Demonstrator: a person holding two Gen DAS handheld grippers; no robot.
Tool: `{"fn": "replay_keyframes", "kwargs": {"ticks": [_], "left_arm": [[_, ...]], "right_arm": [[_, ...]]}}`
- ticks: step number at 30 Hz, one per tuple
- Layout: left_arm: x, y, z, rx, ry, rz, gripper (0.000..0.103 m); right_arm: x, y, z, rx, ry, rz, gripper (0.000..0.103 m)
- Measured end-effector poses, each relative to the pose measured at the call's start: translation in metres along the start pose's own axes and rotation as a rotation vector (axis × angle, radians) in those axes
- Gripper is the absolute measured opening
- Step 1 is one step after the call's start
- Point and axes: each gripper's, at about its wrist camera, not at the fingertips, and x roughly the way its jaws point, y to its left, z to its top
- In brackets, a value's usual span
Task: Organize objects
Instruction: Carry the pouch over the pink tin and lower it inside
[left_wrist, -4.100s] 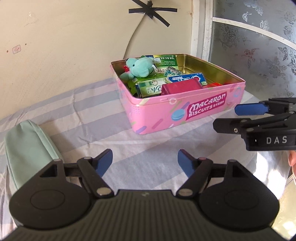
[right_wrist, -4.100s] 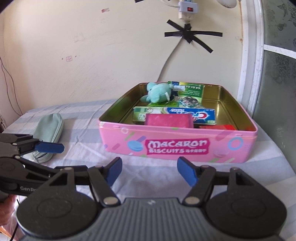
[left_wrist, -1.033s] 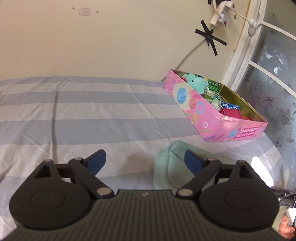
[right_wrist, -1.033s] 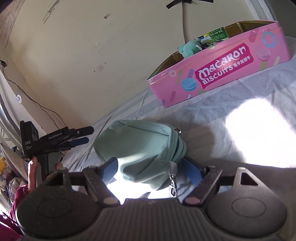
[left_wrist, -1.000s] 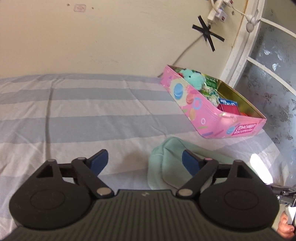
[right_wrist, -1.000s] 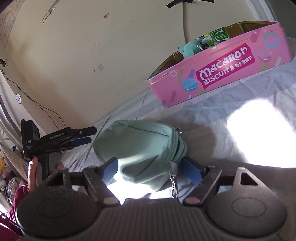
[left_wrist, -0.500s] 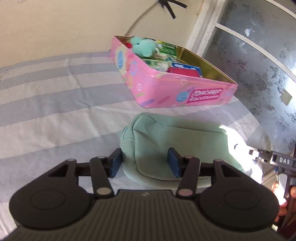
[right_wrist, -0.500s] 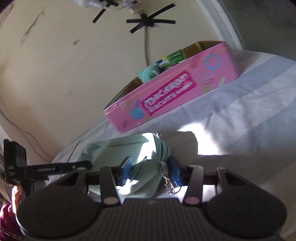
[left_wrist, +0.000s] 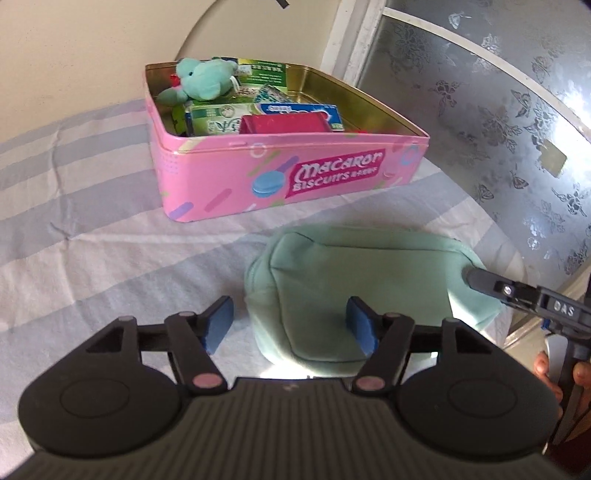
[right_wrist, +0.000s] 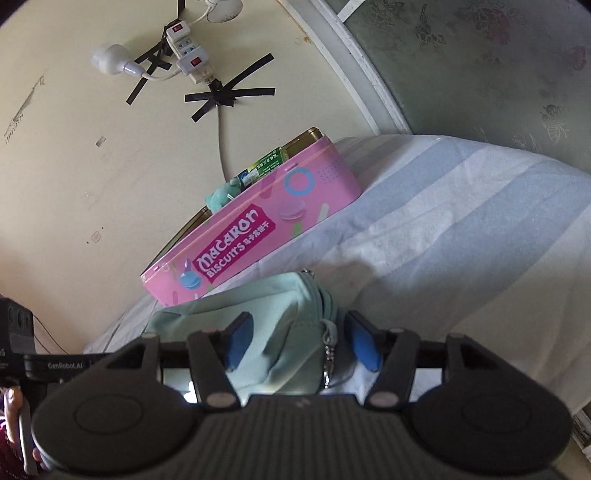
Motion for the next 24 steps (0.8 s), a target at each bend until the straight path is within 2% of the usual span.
{"fn": "replay_keyframes", "kwargs": {"ticks": [3,5,6,9,12,14,17,20,24], "left_arm": [[0.006,0.000,0.001,-0.011,0.020,-0.005,0.071],[0.010,-0.011,0.000,0.026,0.011,-0.008,0.067],[0.010,-0.018,-0.002,0.053,0.001,0.020,0.067],[0.010,-0.029,-0.002,0.090,-0.007,0.070,0.067],[0.002,-0.028,0.005,0.083,-0.005,0.082,0.059],[-0.010,-0.032,0.010,0.102,-0.047,0.098,0.059],[-0.030,-0.030,0.028,0.094,-0.118,0.090,0.059],[-0.044,-0.030,0.051,0.103,-0.186,0.098,0.059],[-0.050,-0.032,0.084,0.119,-0.259,0.149,0.059]], "right_arm": [[-0.003,0.004,-0.005,-0.029,0.009,0.004,0.061],[-0.004,0.005,-0.009,-0.041,0.019,0.028,0.062],[-0.004,0.008,-0.012,-0.054,0.012,0.025,0.061],[-0.004,0.018,-0.018,-0.097,-0.019,-0.035,0.055],[-0.004,0.024,-0.018,-0.104,-0.044,-0.073,0.048],[-0.008,0.033,-0.014,-0.143,-0.079,-0.079,0.044],[-0.018,0.050,0.001,-0.198,-0.158,-0.055,0.043],[-0.022,0.068,0.026,-0.238,-0.236,-0.032,0.042],[-0.008,0.088,0.060,-0.291,-0.297,-0.025,0.042]]}}
